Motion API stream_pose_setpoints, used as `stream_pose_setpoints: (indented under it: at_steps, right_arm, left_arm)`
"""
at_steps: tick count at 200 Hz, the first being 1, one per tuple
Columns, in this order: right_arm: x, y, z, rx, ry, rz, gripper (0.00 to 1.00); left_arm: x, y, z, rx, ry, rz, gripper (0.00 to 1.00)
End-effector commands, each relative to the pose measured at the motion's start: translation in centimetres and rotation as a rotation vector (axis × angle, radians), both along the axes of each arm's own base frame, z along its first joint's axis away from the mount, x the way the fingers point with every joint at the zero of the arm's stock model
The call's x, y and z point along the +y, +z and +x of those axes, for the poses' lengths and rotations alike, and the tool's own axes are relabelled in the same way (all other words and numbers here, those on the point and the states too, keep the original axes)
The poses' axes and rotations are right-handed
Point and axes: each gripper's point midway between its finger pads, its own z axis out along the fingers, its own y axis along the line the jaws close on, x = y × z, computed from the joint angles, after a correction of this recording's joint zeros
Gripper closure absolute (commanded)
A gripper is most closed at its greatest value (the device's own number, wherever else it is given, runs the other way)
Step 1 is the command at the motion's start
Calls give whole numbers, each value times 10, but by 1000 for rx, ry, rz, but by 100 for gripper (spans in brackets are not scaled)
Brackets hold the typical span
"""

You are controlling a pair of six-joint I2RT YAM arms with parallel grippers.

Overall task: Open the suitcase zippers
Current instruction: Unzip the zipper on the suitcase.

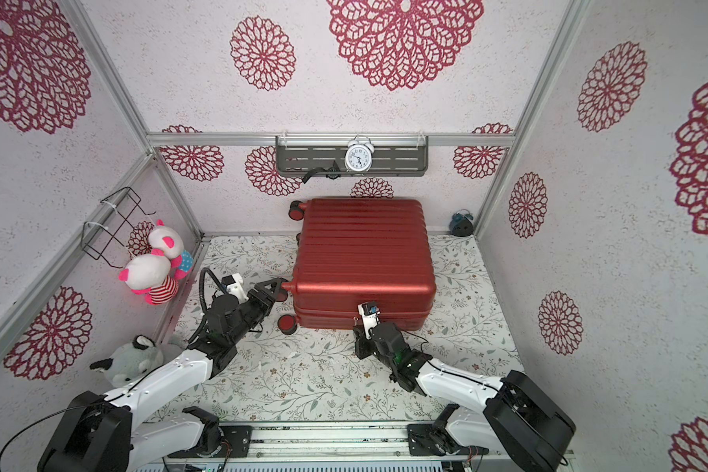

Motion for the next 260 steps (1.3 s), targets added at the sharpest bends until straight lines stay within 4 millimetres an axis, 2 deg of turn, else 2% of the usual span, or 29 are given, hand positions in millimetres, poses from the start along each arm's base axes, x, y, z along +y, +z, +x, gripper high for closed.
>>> stream_pose_setpoints:
  at_steps: [1,61,123,260]
  right_arm:
    - [28,13,-16,-20,138,50,100]
    - [42,19,-22,-47,179,56,100]
    - [55,23,-28,-69,208,64,100]
    - [92,23,-36,-86,259,60,100]
  left_arm:
    - [-60,-21,-41,50,-287,59,70]
    - [-92,-15,-53,34,-346,71,70]
    - [-115,-14,-60,29,-383,79,70]
    - [-129,-13,-63,24,-409,87,70]
